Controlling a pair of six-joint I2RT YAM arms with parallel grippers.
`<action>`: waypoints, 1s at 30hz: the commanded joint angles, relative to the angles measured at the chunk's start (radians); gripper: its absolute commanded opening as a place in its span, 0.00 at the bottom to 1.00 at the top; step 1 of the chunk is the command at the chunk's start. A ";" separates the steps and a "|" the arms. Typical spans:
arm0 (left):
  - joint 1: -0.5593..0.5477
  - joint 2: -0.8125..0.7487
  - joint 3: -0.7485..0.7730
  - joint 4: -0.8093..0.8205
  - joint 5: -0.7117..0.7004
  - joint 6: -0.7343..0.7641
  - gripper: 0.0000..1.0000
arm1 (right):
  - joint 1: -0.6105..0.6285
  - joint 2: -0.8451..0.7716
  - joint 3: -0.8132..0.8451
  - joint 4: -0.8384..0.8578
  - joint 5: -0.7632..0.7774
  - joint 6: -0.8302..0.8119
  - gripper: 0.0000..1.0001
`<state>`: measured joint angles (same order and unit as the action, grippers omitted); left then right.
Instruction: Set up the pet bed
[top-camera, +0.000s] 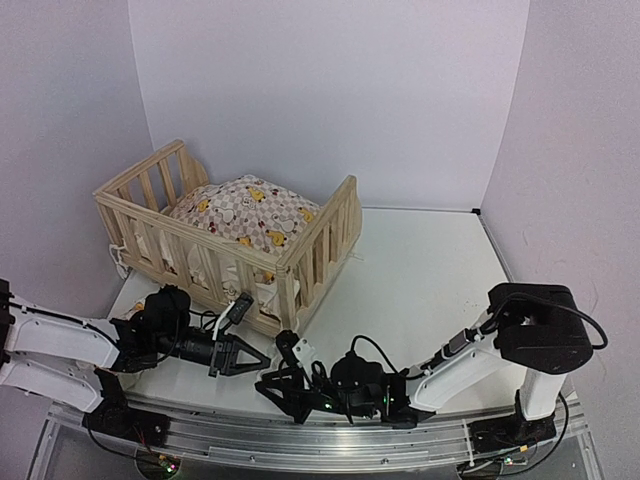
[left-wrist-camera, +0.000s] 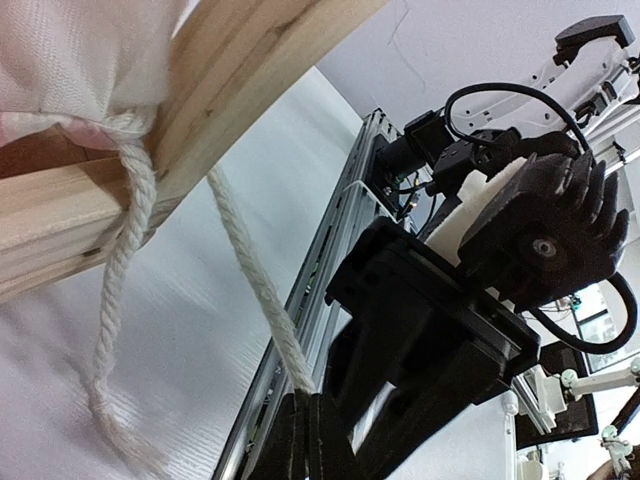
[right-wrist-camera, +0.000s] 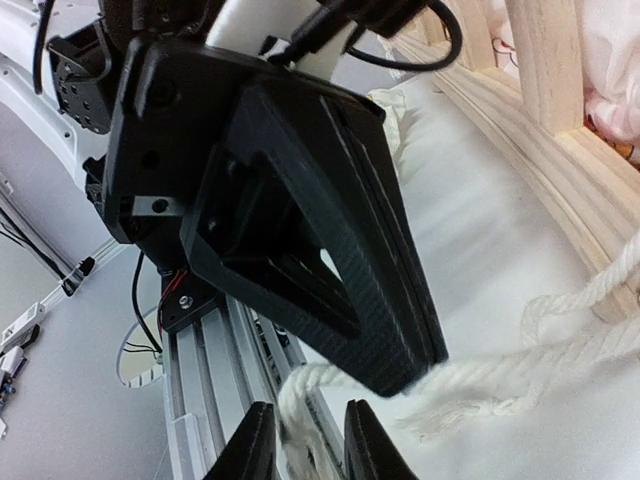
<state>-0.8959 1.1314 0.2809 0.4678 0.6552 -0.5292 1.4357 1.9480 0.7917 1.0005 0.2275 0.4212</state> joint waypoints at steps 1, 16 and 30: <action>-0.002 -0.075 0.076 -0.115 -0.142 0.128 0.00 | -0.006 -0.026 -0.083 0.030 0.122 0.074 0.41; 0.000 -0.055 0.083 -0.155 -0.264 0.245 0.00 | -0.013 0.191 0.076 -0.036 0.380 0.038 0.56; 0.000 -0.042 0.074 -0.138 -0.269 0.233 0.00 | -0.047 0.328 0.150 0.037 0.369 0.080 0.36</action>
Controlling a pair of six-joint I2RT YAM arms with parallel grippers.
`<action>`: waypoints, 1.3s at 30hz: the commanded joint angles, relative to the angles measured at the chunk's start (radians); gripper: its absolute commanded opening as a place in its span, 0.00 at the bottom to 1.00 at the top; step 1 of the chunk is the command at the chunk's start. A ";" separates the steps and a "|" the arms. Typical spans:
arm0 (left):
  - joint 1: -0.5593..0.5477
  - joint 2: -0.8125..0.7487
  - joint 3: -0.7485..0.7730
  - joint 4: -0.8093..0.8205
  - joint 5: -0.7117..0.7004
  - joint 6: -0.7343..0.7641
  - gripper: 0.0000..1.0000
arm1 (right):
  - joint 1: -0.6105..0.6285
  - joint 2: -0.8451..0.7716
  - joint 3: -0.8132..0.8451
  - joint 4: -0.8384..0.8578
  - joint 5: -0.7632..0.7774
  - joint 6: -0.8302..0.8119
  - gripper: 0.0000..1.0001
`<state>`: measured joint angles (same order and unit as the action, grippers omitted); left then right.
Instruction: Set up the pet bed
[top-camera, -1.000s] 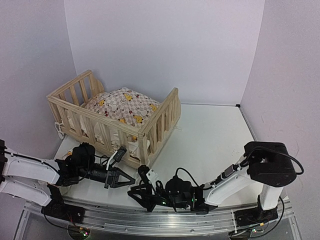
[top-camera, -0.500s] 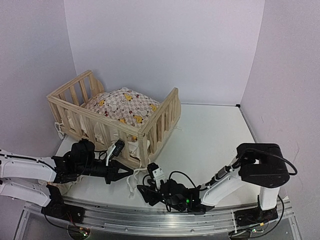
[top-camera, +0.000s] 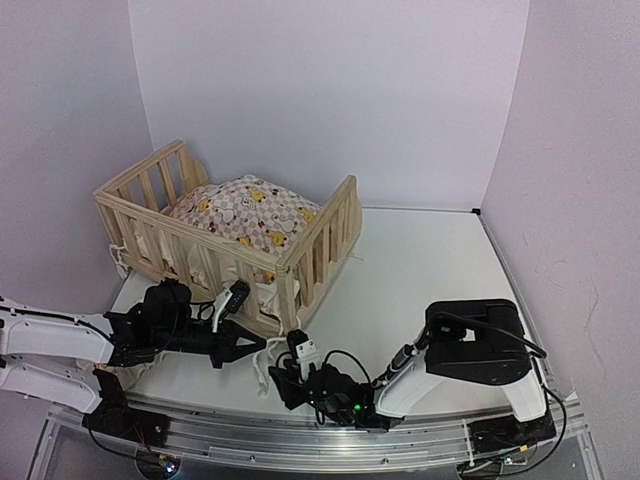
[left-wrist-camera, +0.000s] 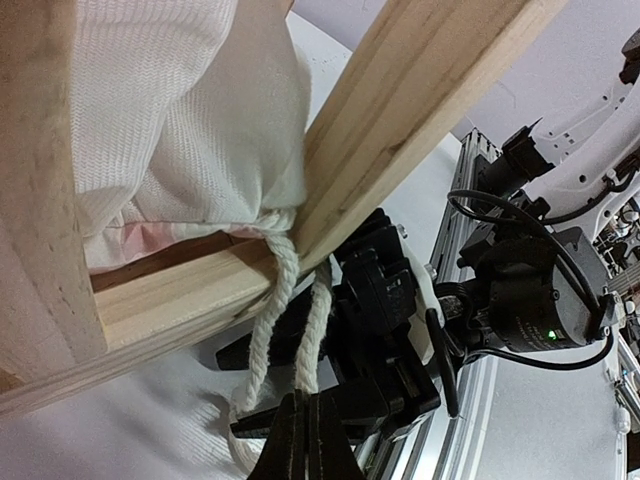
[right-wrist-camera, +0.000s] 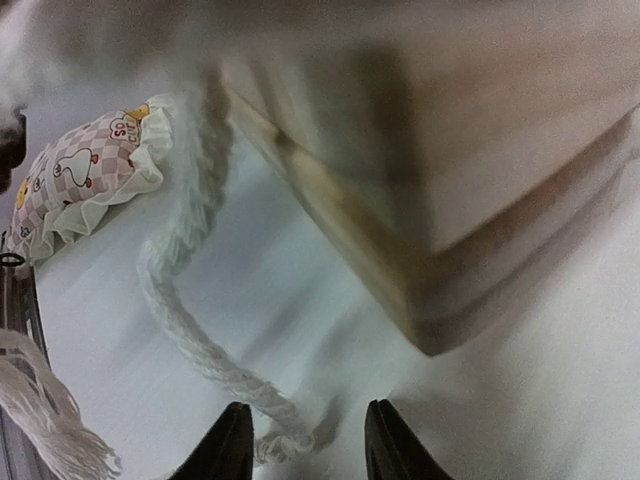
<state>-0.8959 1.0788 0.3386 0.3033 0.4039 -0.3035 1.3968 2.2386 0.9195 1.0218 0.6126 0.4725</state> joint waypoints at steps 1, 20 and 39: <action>0.000 0.010 0.017 0.027 -0.017 0.008 0.00 | -0.008 0.040 0.018 0.017 -0.009 0.034 0.25; -0.037 0.156 0.038 0.114 0.137 0.062 0.24 | -0.002 -0.373 -0.171 -0.180 -0.469 0.092 0.00; -0.031 0.206 0.029 0.255 -0.092 -0.281 0.43 | -0.010 -0.391 -0.195 -0.171 -0.542 0.136 0.00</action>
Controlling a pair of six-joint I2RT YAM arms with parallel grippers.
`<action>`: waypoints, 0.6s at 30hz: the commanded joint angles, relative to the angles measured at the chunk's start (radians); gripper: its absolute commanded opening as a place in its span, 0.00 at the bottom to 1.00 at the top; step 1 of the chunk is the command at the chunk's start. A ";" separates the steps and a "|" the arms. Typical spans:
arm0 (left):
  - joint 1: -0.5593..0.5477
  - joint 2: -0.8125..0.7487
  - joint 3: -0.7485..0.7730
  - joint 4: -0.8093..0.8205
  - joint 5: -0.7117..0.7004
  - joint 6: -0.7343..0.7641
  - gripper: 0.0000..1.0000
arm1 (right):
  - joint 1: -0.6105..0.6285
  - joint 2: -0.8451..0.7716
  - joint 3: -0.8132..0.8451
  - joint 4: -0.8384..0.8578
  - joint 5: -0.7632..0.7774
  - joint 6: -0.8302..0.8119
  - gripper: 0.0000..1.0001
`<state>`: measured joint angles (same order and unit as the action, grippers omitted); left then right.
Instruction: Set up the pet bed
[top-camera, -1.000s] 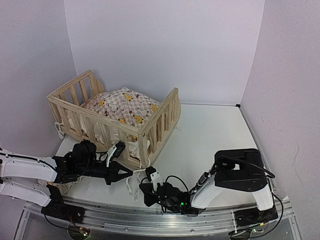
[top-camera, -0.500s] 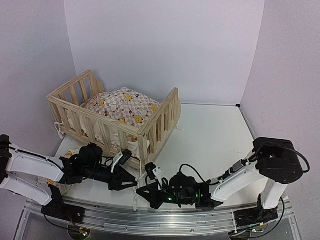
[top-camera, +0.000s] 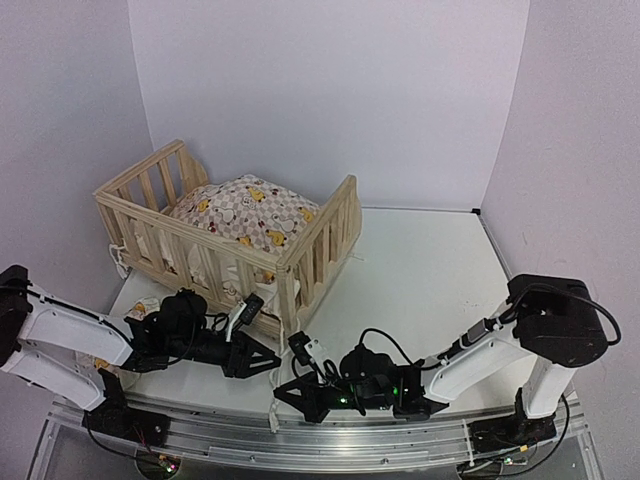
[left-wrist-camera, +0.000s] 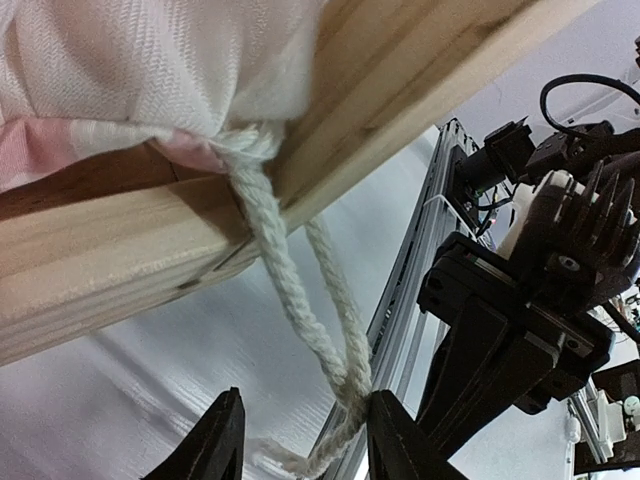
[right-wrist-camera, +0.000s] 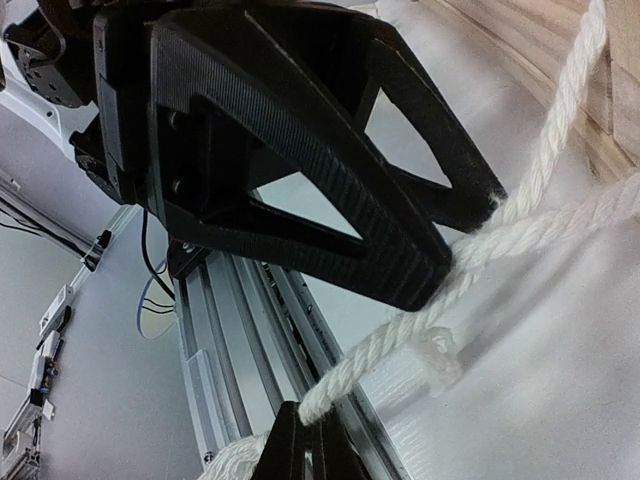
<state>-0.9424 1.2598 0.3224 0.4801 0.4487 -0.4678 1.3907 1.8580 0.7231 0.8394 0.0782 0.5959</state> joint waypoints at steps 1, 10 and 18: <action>0.016 0.030 0.044 0.097 -0.143 -0.132 0.42 | -0.004 -0.004 0.004 0.015 -0.009 0.014 0.00; 0.016 0.026 0.010 0.194 -0.166 -0.282 0.39 | -0.003 0.033 -0.011 0.089 0.018 0.041 0.00; 0.016 0.010 0.007 0.188 -0.262 -0.356 0.39 | -0.003 0.038 -0.030 0.113 0.035 0.057 0.00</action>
<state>-0.9569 1.2903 0.3252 0.6037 0.3729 -0.7020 1.3899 1.8797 0.7075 0.9016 0.0982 0.6361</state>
